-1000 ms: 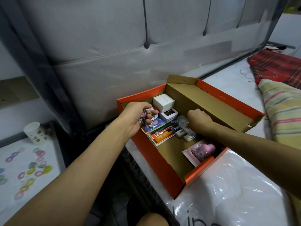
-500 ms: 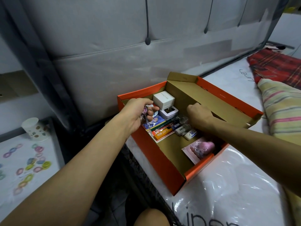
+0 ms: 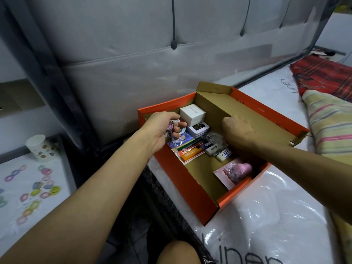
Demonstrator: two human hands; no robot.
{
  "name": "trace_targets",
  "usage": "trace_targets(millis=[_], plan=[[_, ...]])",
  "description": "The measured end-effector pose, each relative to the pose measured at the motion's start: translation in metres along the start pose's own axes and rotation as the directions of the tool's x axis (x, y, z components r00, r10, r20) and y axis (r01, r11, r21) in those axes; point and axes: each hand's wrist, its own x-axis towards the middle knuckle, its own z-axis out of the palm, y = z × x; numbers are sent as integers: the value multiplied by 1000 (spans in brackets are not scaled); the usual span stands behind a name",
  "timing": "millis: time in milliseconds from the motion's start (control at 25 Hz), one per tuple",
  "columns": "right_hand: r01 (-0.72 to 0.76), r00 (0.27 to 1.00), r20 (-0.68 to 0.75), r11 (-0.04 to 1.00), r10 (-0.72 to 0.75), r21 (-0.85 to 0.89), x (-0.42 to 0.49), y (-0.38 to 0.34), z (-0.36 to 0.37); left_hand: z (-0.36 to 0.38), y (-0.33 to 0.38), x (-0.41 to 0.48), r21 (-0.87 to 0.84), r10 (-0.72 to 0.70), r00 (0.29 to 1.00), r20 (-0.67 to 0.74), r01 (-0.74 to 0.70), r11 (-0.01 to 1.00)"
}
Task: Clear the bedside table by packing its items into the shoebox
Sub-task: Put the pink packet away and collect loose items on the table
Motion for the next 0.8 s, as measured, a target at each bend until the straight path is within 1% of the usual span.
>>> trace_targets(millis=[40, 80, 120, 160, 200, 240, 320, 360, 400, 440, 480, 520, 560, 600, 640, 680, 720, 760, 800], plan=[[-3, 999, 48, 994, -2, 109, 4, 3, -1, 0, 0, 0, -4, -3, 1000, -2, 3, 1000], [-25, 991, 134, 963, -12, 267, 8, 5, -3, 0, 1, -1, -11, -5, 1000, -6, 5, 1000], [-71, 972, 234, 901, -34, 427, 11, 4, -4, 0, 1, -2, -17, -5, 1000, -9, 5, 1000], [-125, 948, 313, 830, -62, 544, 12, 0, -4, 0, 1, -3, -23, -1, 1000, -11, 1, 1000], [-170, 930, 359, 780, -76, 603, 13, -4, -1, 0, 1, -4, -30, 5, 1000, -12, -5, 1000], [-200, 919, 387, 758, -73, 620, 13, -8, 3, 0, 1, -6, -39, 13, 1000, -12, -13, 999], [-219, 909, 413, 779, -56, 588, 14, -13, 14, 0, 1, -6, -61, 33, 999, -24, -34, 998], [-199, 915, 401, 812, -47, 549, 14, -14, 18, -1, 1, -6, -68, 41, 999, -35, -44, 997], [-158, 934, 356, 852, -35, 498, 13, -14, 21, -2, 1, -5, -71, 46, 998, -48, -49, 996], [-105, 963, 268, 890, -19, 443, 13, -15, 19, -2, 1, -4, -77, 47, 997, -60, -51, 996], [-53, 988, 155, 905, -14, 421, 10, -17, 14, -2, 1, -3, -92, 50, 996, -72, -57, 994], [-13, 998, 67, 876, -21, 481, 7, -21, 7, -1, 0, -2, -114, 57, 995, -82, -66, 991], [-10, 998, 53, 777, -31, 629, 2, -26, -1, 0, 0, -2, -138, 65, 993, -94, -78, 987], [-52, 991, 114, 585, -69, 809, -5, -33, -10, 2, 0, -1, -163, 76, 992, -104, -92, 982], [-141, 965, 207, 349, -159, 926, -14, -41, -19, 3, 0, 0, -189, 91, 990, -110, -110, 976], [-225, 929, 269, 189, -253, 956, -22, -48, -25, 5, 0, 0, -214, 105, 988, -109, -127, 969], [-258, 901, 289, 136, -324, 956, -29, -54, -29, 6, 0, 0, -235, 118, 988, -99, -138, 962], [-249, 891, 280, 133, -358, 959, -35, -60, -30, 7, -1, -1, -247, 128, 989, -79, -144, 958], [-219, 897, 257, 146, -358, 965, -38, -64, -30, 7, -1, -3, -254, 138, 989, -54, -147, 956]])
